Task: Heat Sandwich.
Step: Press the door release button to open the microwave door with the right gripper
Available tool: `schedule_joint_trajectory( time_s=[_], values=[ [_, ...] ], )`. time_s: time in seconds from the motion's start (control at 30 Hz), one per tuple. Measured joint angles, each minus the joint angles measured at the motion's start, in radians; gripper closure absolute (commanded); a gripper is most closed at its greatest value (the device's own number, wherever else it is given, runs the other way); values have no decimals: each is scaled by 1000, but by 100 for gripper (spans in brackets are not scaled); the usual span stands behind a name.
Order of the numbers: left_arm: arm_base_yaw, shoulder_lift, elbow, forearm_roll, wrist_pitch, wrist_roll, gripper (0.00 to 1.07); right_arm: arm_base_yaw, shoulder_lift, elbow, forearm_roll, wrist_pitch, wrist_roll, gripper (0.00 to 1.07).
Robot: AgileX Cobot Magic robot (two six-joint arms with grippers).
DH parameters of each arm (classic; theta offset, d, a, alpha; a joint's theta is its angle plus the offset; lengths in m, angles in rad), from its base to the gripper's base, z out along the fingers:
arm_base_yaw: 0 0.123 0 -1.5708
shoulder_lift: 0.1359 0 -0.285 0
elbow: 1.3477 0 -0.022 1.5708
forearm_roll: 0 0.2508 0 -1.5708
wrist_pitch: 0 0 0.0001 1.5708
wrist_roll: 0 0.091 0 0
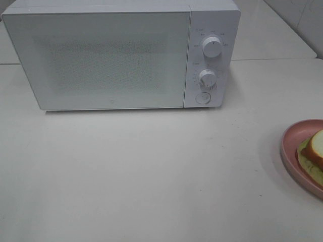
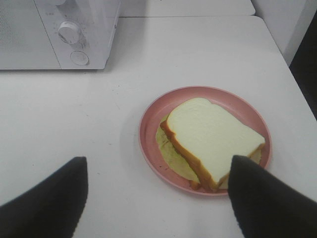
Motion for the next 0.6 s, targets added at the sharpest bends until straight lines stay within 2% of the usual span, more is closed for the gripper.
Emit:
schedule_joint_trajectory(
  time_s=[0.6],
  values=[
    [0,0,0,0,0,0,10,0,0,-12,0,-38,0,31]
  ],
)
